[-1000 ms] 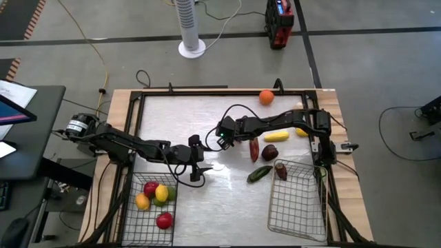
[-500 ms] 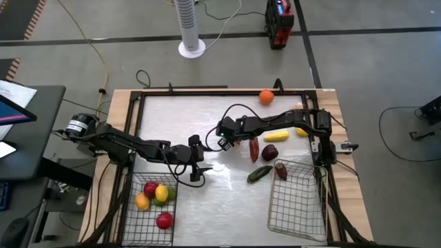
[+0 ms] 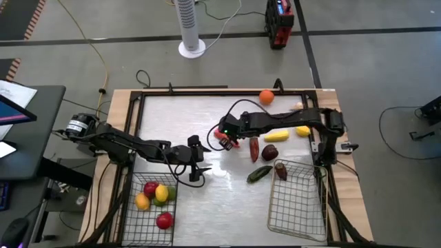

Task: Sort produce into baskets
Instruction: Put the orange carrot into the gold wire basket

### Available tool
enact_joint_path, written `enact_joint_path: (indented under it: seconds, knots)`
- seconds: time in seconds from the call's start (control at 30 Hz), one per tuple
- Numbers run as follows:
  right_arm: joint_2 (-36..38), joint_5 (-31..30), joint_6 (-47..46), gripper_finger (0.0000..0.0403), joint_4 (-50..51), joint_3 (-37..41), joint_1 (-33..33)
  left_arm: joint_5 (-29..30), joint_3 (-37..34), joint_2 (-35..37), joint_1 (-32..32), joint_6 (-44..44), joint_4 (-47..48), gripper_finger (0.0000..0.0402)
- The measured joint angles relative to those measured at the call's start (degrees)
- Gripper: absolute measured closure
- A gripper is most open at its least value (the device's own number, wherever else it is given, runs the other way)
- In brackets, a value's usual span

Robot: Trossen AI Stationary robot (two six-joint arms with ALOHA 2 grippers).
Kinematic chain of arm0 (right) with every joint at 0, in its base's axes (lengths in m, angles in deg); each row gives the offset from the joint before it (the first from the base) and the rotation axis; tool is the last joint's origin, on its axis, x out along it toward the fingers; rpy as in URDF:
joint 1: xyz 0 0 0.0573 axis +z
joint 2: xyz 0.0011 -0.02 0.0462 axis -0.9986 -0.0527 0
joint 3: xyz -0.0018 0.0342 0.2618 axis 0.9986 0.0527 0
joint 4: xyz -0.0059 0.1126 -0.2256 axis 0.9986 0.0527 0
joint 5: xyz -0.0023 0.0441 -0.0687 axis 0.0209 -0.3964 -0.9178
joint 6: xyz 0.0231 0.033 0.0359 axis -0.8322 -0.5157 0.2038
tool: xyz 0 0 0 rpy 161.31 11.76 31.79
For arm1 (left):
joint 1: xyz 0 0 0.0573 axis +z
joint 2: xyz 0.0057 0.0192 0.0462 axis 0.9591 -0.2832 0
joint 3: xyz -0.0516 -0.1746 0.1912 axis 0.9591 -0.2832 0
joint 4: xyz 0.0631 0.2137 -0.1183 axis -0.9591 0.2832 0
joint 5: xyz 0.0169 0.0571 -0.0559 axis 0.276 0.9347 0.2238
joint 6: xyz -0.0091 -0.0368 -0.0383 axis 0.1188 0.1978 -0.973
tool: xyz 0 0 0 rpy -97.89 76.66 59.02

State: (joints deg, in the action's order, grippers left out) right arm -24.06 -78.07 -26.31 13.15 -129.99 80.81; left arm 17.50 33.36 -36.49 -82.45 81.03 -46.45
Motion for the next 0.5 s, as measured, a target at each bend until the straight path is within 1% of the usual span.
enact_joint_path:
  seconds: [0.2, 0.33, 0.4, 0.5]
  knots:
    - [6.80, -0.33, 0.65, 0.0338, 2.63, -0.23, 1.93, 0.33, 0.00, 0.01, 0.00, -0.12, 0.16, 0.0060]
    - [9.86, -0.31, 1.21, 0.0343, 3.40, -0.23, 3.36, 0.67, 0.00, 0.02, 0.00, -0.87, 0.16, 0.0060]
    - [10.04, -0.36, 1.52, 0.0341, 3.43, -0.23, 3.75, 0.73, 0.00, 0.00, 0.00, -0.98, -0.57, 0.0060]
    - [7.18, -0.33, 1.54, 0.0327, 3.94, -0.20, 3.40, 0.70, 0.02, 0.02, 0.00, -0.99, -2.13, 0.0060]
